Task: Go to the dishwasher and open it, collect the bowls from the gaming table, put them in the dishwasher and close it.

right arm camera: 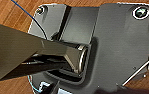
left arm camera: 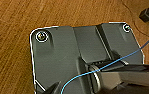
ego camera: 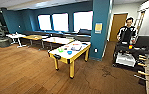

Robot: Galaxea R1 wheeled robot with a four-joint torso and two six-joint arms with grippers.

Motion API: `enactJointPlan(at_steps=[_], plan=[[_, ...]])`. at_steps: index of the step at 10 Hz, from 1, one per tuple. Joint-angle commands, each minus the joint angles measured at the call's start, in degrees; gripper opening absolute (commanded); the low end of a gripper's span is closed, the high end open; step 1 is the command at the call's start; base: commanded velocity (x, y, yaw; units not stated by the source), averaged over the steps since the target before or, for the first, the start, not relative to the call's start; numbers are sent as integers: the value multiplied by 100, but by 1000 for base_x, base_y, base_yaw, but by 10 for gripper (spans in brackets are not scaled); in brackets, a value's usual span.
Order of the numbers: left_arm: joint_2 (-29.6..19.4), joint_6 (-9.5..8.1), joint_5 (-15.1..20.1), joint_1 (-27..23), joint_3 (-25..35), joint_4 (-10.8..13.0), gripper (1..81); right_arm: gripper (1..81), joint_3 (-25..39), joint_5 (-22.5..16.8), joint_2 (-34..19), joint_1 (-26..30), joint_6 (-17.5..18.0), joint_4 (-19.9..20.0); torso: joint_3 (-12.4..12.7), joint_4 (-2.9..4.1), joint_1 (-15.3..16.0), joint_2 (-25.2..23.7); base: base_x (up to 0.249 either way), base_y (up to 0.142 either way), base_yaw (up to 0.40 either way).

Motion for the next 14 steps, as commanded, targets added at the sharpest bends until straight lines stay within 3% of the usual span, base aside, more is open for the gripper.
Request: enactJointPlan(at_steps=[1, 14], plan=[[-34, 31, 235, -208, 5, 19, 811, 811, 29, -264, 13, 190, -12, -87, 0, 0, 0, 0, 0, 0, 0], [-42, 31, 226, -217, 5, -8, 811, 811, 29, -264, 22, 190, -12, -87, 2, 0, -6, -6, 144, 0, 0]])
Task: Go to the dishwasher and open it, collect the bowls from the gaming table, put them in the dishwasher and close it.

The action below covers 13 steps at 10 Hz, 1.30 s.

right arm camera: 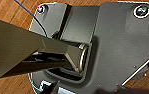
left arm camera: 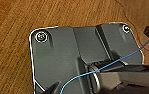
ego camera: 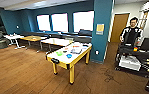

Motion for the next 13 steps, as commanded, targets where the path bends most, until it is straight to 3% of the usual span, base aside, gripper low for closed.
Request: enactJointPlan(at_steps=[1, 13], plan=[[-56, 29, 258, -245, 7, -3, 811, 811, 31, -264, 22, 221, -12, -80, 0, 0, 0, 0, 165, 0, 0], [-56, 20, 266, -245, 7, 33, 811, 811, 31, -264, 31, 230, -12, -124, 0, 0, 0, 0, 165, 76, 0]])
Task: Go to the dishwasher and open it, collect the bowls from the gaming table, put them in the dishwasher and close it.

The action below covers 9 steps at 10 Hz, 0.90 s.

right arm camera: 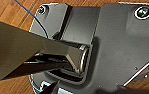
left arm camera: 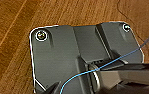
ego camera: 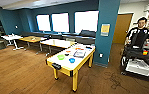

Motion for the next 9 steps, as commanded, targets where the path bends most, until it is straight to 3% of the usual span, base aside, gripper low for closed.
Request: enactJointPlan(at_steps=[1, 3, 9], plan=[[-51, 23, 255, -247, 12, 12, 811, 811, 39, -264, 2, 221, -12, -89, 0, 0, 0, 0, 159, 74, 0], [-60, 23, 246, -239, 12, 4, 811, 811, 39, -264, 11, 221, -12, -89, 2, 0, 0, 0, 159, 66, 0], [-51, 23, 255, -247, 12, 12, 811, 811, 30, -264, 11, 204, -12, -89, 0, 0, 0, 0, 159, 0, 0]])
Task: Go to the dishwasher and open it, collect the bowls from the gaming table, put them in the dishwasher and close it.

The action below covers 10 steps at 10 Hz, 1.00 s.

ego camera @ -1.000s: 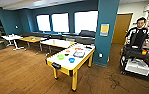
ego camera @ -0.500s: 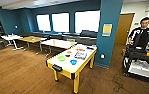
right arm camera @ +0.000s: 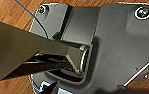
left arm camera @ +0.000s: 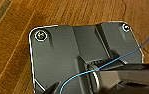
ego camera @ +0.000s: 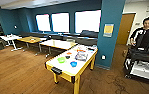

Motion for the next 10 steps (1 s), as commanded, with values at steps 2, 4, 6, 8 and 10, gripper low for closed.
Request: enactJointPlan(at_steps=[2, 4, 6, 8, 10], plan=[[-64, 23, 257, -258, 9, 15, 811, 811, 33, -267, 9, 199, -12, -83, 0, 0, 0, 0, 159, 0, 0], [-73, 23, 257, -258, 9, 6, 811, 811, 41, -267, 9, 199, -12, -83, 0, 0, 0, 0, 159, 0, 0], [-73, 23, 257, -258, 9, -2, 811, 811, 33, -267, 9, 208, -12, -83, 0, 0, -2, 0, 156, 0, 0], [-73, 14, 257, -258, 9, -3, 811, 811, 33, -267, 9, 208, -12, -83, 0, 0, -2, 0, 155, 69, 0], [-73, 14, 257, -250, 9, -3, 811, 811, 33, -267, 9, 207, -12, -91, 0, 0, 0, 0, 152, 67, 0]])
